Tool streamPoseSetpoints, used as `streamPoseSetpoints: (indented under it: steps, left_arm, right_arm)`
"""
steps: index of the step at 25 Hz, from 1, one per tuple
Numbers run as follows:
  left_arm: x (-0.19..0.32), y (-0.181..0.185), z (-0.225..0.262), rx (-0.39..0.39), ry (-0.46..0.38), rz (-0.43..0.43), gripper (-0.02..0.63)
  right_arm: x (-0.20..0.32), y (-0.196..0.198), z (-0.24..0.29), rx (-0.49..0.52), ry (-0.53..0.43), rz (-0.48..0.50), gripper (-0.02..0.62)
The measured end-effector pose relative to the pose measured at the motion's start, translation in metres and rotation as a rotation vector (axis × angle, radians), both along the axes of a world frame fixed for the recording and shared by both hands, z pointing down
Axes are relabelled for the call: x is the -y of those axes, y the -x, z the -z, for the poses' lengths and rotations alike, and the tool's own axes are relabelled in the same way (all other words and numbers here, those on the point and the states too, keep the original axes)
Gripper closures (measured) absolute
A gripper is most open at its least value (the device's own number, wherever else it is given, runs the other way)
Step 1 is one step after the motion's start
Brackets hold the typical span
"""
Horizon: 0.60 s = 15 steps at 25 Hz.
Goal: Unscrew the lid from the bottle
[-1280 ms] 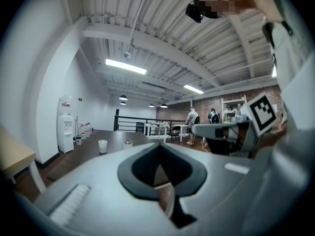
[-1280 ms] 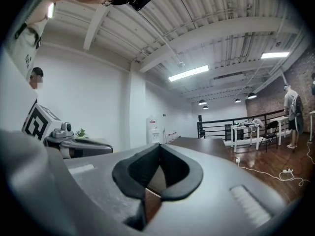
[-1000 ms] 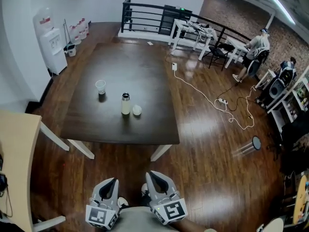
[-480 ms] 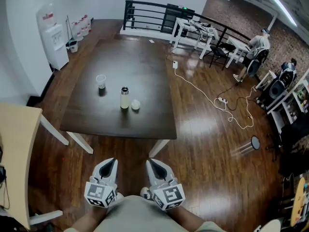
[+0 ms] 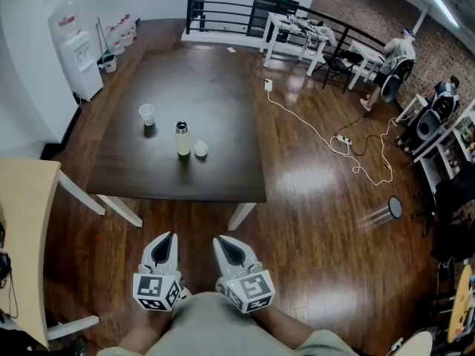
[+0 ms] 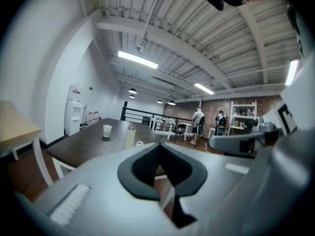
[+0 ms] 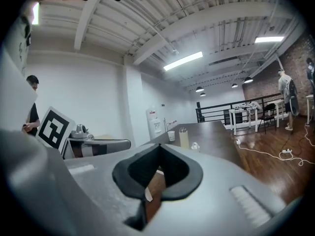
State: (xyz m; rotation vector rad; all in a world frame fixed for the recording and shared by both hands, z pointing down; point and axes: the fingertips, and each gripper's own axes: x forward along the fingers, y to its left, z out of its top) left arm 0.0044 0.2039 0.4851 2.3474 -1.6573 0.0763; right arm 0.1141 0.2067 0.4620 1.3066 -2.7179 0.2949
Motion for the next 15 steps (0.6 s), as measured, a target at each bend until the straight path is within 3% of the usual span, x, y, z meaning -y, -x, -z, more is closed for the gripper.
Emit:
streamPoseSetpoints:
  steps: [15]
  left_arm:
    - [-0.0061, -0.0124, -0.0101, 0.02, 0.028, -0.005, 0.604]
  right_arm:
    - [-0.001, -0.0034, -0.01, -0.021, 0.009, 0.032, 0.597]
